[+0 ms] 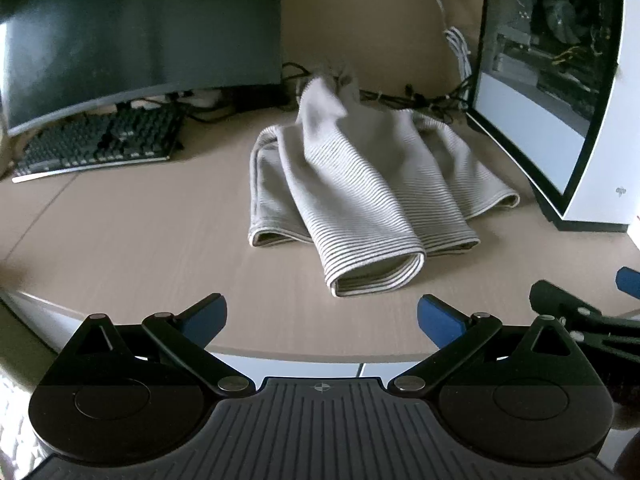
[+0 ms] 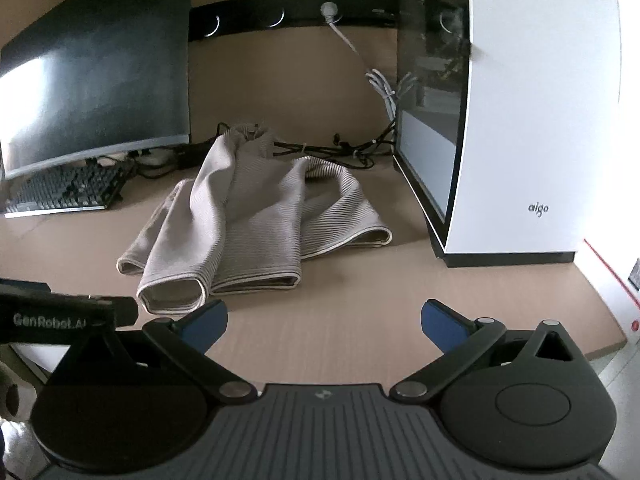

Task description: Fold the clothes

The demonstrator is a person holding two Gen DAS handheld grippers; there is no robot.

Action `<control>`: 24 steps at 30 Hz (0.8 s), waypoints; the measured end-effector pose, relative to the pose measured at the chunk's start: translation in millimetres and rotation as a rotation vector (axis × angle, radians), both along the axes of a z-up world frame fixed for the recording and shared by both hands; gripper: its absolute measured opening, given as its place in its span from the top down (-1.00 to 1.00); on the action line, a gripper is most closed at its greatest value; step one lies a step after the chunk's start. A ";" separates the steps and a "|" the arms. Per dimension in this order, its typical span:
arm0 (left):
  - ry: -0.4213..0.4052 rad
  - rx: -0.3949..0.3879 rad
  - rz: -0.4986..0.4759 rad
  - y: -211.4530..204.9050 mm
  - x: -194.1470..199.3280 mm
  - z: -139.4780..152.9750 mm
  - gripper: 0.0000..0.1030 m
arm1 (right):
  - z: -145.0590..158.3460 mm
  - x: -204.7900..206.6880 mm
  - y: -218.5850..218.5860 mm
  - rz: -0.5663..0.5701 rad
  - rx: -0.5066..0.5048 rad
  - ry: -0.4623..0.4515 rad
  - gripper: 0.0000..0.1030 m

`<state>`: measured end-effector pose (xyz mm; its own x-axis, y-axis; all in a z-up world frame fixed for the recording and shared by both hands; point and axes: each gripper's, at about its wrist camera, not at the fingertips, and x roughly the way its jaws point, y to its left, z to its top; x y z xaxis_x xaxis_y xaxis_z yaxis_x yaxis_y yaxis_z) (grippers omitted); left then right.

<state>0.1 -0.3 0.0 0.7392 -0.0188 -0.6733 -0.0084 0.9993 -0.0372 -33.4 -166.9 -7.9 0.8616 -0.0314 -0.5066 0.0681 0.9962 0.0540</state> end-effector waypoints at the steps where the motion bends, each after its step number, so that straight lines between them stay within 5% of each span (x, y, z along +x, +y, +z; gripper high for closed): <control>1: -0.002 0.004 0.001 -0.3 0.1 0.0 -1.00 | 0.3 -0.5 0.1 0.002 0.000 -0.001 -1.00; 24: 0.015 0.005 0.025 5.2 -4.7 -1.7 -1.00 | -2.8 2.1 -7.0 0.037 0.057 0.027 -1.00</control>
